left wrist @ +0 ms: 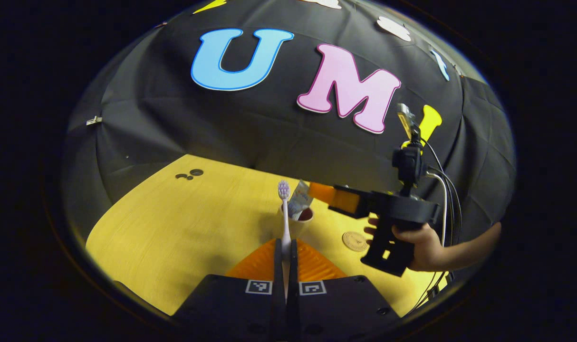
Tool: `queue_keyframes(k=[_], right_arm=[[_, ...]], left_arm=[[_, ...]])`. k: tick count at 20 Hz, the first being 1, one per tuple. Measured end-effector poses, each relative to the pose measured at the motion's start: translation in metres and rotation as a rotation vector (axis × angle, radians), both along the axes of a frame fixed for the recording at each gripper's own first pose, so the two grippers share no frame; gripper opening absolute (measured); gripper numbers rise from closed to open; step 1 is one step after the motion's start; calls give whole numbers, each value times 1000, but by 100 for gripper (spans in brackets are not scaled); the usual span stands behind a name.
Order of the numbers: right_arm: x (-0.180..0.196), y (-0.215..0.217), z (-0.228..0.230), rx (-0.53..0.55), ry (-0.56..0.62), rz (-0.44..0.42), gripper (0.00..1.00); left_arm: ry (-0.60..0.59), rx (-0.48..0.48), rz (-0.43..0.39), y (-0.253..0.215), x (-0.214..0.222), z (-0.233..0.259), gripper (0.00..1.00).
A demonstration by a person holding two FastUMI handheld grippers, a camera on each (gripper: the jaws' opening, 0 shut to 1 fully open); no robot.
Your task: Put the toothbrush and toothpaste on the desktop into the cup, then pick up the cup and place it on the coaster on the desktop.
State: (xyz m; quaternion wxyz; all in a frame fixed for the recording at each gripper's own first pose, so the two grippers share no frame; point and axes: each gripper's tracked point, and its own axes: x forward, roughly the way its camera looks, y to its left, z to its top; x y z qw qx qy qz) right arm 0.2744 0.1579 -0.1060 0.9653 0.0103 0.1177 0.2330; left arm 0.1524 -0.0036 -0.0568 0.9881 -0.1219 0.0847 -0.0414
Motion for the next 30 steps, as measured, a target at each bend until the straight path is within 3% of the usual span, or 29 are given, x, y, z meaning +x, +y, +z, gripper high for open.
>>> queue_keyframes(k=[11, 16, 30], right_arm=[[-17, -98, -12, -28, 55, -123, 98], [-27, -119, -27, -75, 68, -137, 98], [-31, -150, -62, -74, 127, -209, 99]], left_arm=[[-239, 63, -28, -12, 92, 62, 6], [-264, 60, -40, -21, 120, 56, 6], [-423, 76, -36, -27, 166, 43, 6]])
